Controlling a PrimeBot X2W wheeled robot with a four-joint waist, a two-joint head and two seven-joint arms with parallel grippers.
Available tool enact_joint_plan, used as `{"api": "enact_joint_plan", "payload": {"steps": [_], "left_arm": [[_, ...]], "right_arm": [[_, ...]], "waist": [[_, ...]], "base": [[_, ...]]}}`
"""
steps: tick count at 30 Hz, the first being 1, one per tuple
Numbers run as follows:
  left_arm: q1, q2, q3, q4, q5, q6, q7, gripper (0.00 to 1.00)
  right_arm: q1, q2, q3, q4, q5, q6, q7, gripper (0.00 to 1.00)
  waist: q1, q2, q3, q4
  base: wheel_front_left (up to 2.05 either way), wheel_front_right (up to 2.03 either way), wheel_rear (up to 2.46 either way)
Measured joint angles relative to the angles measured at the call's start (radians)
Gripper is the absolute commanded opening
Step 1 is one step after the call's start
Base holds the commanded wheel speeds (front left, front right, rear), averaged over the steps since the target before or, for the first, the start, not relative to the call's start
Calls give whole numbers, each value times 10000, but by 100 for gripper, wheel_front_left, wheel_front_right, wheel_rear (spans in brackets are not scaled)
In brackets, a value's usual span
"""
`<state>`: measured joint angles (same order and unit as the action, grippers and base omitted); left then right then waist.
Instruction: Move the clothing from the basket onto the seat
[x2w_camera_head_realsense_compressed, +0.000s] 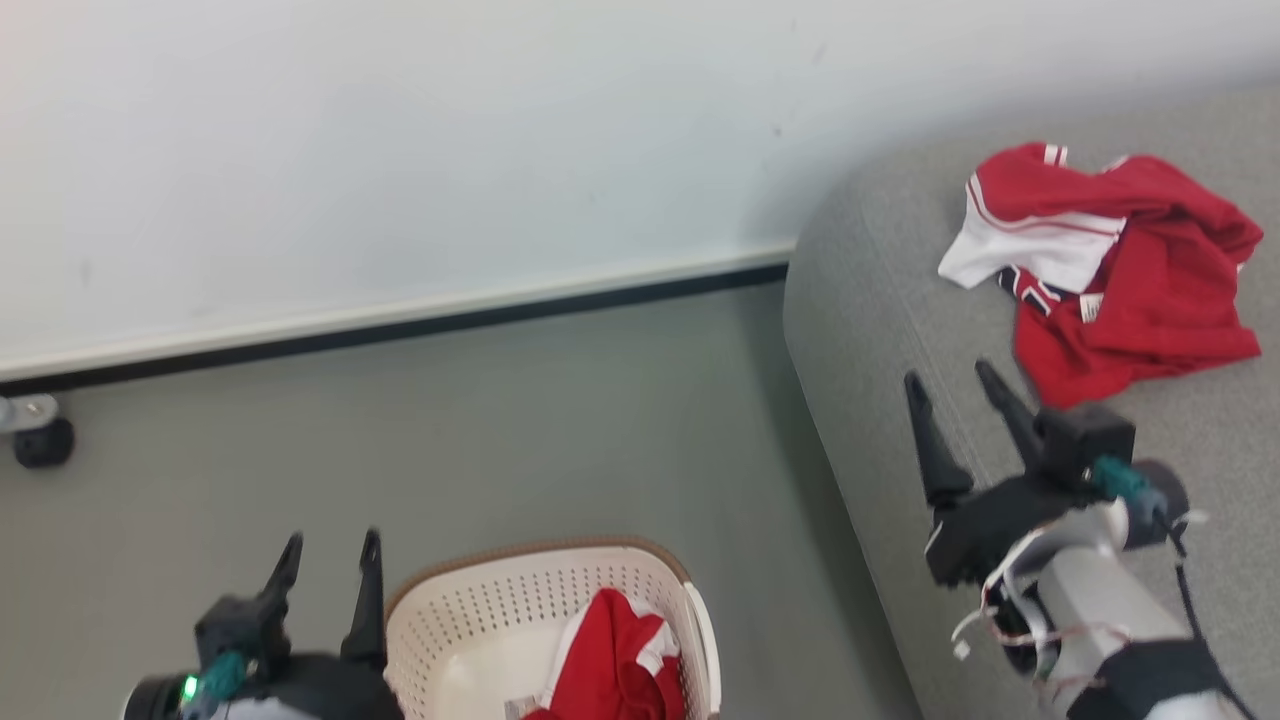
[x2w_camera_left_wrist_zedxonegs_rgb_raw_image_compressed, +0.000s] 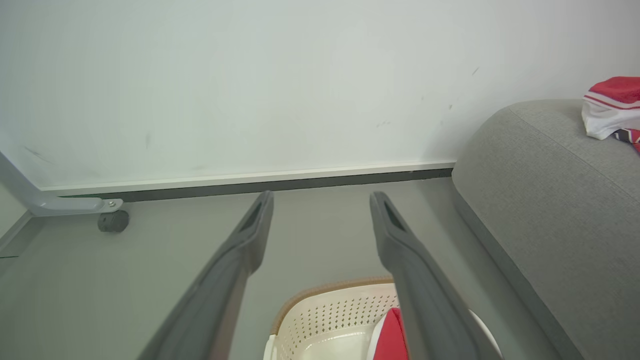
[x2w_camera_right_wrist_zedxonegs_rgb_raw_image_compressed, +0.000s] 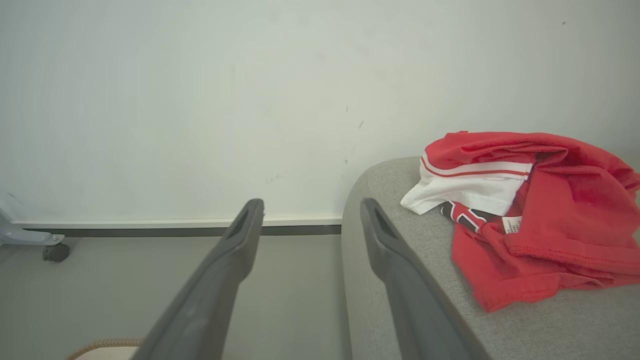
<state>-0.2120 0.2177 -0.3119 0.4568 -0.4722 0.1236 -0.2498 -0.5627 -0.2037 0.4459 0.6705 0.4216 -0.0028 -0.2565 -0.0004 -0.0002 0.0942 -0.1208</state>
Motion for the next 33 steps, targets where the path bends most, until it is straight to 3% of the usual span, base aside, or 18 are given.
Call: {"api": "enact_joint_plan", "payload": {"steps": [11,19,33], "left_arm": [[2113,-96,1047,-1269,560,8,0,100],[2929,-291,1494,-2086,986,8,0,100],[3473,-606,1956,-2934,1323,8,0,100]], "right_arm": [[2364,12,-94,-2324,-265,-604,0,100],[3833,-232,-263,-3584,-466,-807,0,100],[4953,-353,-800,-4972,-617,-1041,0,100]], "waist": [[1,1,-1211,380],[2,2,-1420,418],[3,2,-1504,375]], "base": [[0,0,0],[0,0,0],[0,0,0]]}}
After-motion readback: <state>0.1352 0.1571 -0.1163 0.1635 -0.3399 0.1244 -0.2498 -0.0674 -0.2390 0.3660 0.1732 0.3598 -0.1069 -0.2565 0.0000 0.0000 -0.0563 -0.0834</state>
